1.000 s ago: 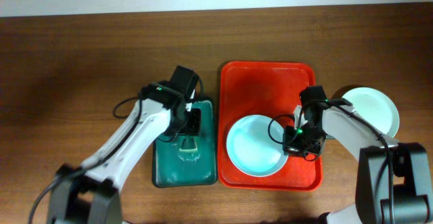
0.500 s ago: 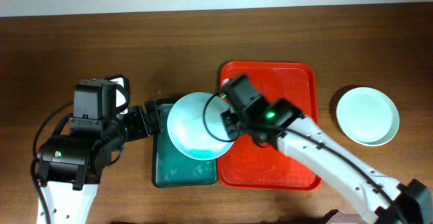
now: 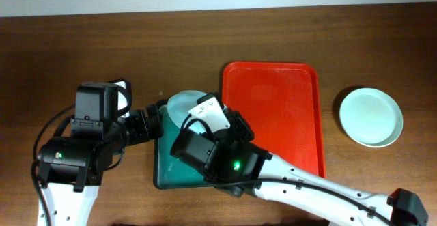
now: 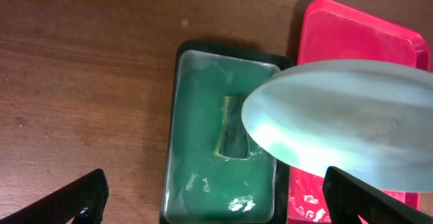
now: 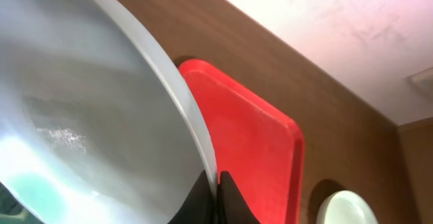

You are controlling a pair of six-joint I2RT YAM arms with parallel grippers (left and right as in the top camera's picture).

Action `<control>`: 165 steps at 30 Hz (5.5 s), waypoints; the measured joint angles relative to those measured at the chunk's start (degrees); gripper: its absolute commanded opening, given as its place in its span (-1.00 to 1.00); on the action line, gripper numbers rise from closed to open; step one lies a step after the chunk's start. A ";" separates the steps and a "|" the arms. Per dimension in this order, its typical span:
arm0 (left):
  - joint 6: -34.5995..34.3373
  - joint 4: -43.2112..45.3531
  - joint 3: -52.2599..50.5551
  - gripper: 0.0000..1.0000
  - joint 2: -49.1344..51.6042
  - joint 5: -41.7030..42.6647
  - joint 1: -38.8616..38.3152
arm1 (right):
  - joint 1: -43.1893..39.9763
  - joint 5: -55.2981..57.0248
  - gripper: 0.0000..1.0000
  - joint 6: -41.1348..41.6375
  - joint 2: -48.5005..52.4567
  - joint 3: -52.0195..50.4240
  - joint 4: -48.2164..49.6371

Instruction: Clean dirty plates on tray and stack at the side

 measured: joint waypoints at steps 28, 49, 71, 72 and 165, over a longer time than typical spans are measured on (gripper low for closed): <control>0.00 0.00 0.00 0.99 0.00 0.00 0.02 | -18.32 -33.70 -0.92 11.39 -2.47 0.17 -3.04; 0.00 -0.04 0.00 0.99 0.00 0.02 0.07 | -111.08 -73.09 -0.16 -0.52 21.42 0.63 -10.82; 0.00 -0.02 0.04 0.99 0.00 0.00 0.07 | -62.93 -78.36 0.04 -20.63 -18.78 1.05 -30.03; 0.00 -0.02 0.04 0.99 0.00 0.02 0.07 | -60.89 -73.99 0.04 -17.62 -18.78 1.05 -30.10; 0.00 -0.07 0.07 0.99 0.00 0.02 0.07 | -23.74 -52.61 -0.43 21.14 13.18 -7.48 5.03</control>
